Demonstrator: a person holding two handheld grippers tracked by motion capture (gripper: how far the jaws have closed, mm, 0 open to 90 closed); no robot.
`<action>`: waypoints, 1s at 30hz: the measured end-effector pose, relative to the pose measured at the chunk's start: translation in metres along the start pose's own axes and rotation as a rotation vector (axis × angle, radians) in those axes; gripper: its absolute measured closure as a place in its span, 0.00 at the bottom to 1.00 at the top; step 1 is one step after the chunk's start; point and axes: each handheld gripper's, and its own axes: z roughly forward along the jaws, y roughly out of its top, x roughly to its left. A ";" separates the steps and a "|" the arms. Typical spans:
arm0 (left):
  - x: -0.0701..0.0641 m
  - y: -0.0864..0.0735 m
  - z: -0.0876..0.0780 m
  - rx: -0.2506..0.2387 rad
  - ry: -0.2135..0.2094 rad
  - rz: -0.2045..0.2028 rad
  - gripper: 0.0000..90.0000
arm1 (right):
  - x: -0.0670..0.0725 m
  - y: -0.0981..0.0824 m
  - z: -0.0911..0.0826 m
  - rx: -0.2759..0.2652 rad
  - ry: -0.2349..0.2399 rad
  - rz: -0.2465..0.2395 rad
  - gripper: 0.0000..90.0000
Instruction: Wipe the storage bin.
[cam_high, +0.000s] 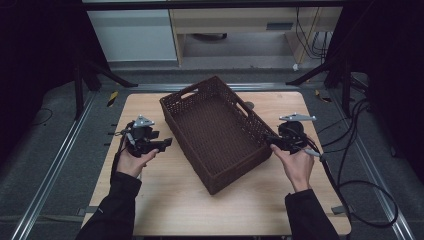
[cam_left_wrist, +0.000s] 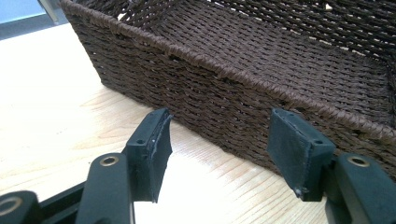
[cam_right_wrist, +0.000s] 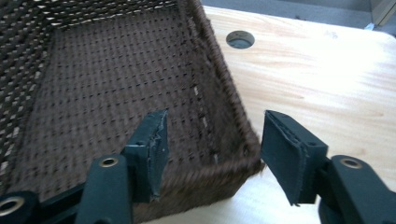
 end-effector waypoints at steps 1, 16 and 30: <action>0.000 0.000 0.000 0.002 0.000 0.000 0.43 | 0.002 -0.003 -0.003 0.001 0.005 0.007 0.44; 0.002 0.000 -0.001 0.001 0.002 -0.002 0.43 | 0.019 -0.016 0.006 0.044 -0.037 0.024 0.43; 0.008 0.000 -0.003 0.000 0.010 -0.013 0.43 | 0.010 -0.010 0.019 0.027 -0.090 0.032 0.43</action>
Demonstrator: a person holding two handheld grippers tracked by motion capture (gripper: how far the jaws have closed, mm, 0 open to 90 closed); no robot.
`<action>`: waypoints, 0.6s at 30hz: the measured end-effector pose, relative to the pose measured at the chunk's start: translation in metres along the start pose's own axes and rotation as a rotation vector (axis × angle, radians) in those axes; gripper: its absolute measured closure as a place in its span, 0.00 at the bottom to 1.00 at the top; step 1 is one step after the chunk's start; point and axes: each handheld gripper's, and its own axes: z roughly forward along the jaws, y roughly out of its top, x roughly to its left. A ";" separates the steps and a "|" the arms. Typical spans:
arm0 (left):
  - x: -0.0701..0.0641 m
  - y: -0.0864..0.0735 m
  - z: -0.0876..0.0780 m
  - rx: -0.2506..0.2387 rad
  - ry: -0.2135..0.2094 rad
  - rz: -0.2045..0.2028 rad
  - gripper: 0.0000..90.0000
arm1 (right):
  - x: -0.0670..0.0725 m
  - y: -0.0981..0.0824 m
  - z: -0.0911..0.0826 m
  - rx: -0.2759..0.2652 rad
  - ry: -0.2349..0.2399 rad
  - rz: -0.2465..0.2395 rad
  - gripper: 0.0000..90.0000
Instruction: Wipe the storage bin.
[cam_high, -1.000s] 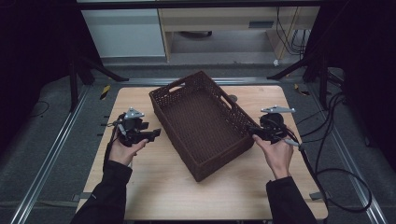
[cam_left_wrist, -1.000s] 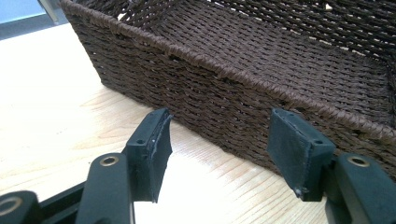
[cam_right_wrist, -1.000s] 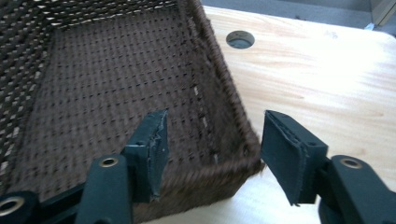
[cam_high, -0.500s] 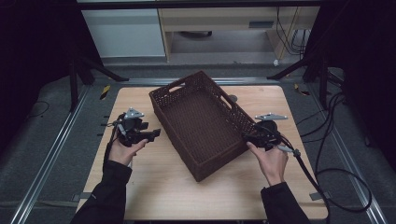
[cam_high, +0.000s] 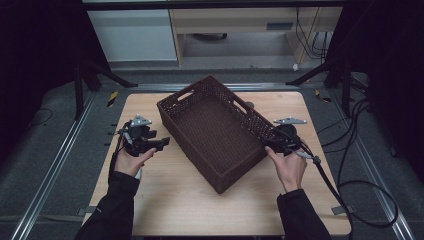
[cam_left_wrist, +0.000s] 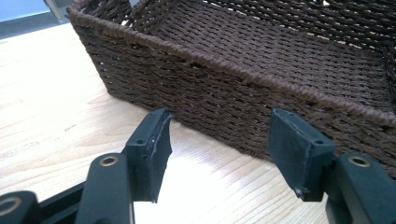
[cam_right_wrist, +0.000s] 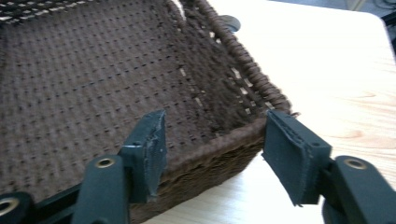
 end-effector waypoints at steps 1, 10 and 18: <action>0.001 0.000 0.000 -0.001 0.001 -0.004 0.43 | 0.002 -0.001 0.000 -0.001 0.004 -0.002 0.40; 0.004 0.000 -0.002 -0.005 0.009 -0.011 0.43 | 0.003 -0.002 0.007 -0.015 -0.035 -0.040 0.38; 0.011 -0.001 -0.003 -0.006 0.018 -0.023 0.43 | -0.005 0.006 0.020 -0.012 -0.074 -0.072 0.40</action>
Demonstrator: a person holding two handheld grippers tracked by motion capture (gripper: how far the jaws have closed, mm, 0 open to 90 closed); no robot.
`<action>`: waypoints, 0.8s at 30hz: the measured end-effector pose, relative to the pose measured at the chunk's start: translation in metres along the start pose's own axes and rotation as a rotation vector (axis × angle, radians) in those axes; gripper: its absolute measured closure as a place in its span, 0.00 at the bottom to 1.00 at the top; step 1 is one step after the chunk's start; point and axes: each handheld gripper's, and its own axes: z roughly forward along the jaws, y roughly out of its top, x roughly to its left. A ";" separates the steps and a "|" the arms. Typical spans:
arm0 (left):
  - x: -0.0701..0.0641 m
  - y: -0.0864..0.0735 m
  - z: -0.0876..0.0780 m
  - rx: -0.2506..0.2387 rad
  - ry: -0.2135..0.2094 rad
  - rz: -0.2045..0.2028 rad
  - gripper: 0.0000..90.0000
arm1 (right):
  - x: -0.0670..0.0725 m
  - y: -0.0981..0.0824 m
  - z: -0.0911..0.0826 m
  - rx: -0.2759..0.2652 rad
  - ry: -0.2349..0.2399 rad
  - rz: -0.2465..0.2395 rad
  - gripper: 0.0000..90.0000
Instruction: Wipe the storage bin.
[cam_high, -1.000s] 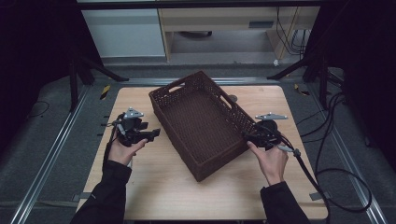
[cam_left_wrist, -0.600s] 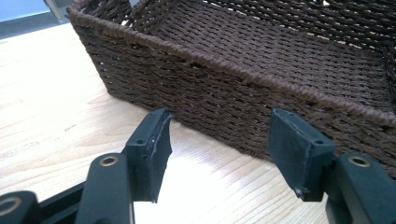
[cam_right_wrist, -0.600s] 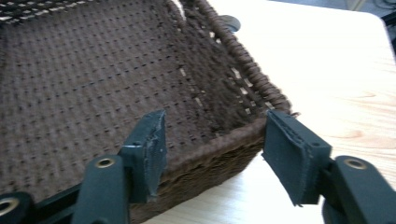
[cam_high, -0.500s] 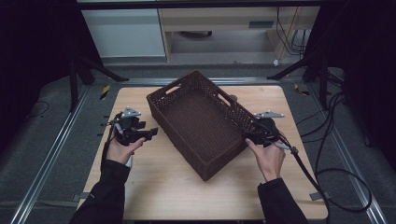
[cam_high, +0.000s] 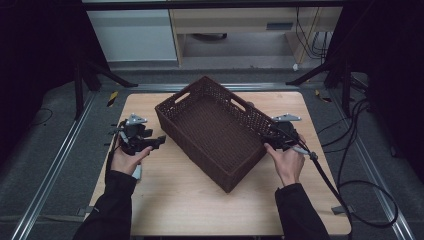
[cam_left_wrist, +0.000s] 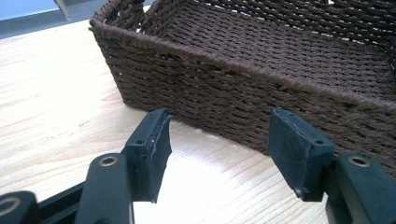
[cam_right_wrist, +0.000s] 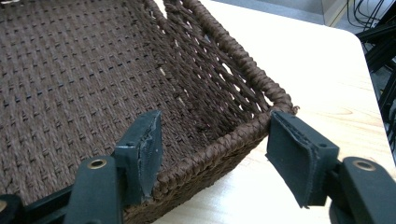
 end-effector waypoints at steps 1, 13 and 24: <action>0.000 0.000 0.000 -0.001 0.001 -0.002 0.43 | -0.002 0.001 0.001 0.005 0.007 0.007 0.40; 0.004 -0.002 0.004 0.014 0.011 -0.007 0.42 | 0.009 -0.006 -0.012 0.008 0.081 0.017 0.35; 0.011 -0.002 0.001 0.008 0.017 -0.021 0.42 | 0.001 0.000 0.001 0.015 0.057 0.010 0.39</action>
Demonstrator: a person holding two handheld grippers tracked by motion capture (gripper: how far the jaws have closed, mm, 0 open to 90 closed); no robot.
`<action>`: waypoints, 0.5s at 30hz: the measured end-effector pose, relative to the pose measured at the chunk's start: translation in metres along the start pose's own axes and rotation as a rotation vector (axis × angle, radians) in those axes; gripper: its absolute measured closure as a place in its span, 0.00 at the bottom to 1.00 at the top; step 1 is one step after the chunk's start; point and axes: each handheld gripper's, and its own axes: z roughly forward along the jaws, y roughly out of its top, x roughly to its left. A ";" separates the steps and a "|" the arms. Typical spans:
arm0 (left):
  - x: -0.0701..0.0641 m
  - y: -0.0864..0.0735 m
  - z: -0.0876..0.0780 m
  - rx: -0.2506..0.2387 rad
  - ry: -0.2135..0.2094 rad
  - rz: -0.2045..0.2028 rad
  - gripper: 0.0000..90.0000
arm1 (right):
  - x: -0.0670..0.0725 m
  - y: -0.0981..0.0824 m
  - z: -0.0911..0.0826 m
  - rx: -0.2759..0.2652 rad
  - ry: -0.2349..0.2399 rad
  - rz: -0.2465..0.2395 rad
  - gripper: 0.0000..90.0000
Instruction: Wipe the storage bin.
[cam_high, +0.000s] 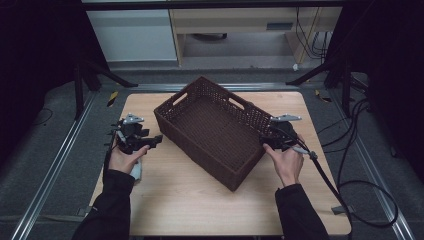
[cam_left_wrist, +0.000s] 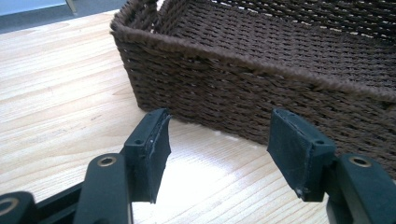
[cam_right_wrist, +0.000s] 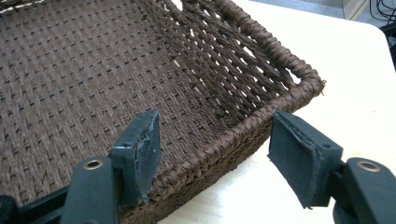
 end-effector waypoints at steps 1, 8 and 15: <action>0.001 0.000 0.000 0.000 0.002 0.003 0.42 | -0.001 0.001 0.001 0.003 -0.001 0.005 0.39; 0.015 0.007 -0.003 -0.014 0.020 -0.009 0.42 | 0.000 0.001 -0.007 -0.027 0.046 0.023 0.40; 0.030 0.018 0.004 -0.008 0.017 -0.027 0.42 | 0.002 -0.002 -0.006 -0.003 0.027 0.000 0.46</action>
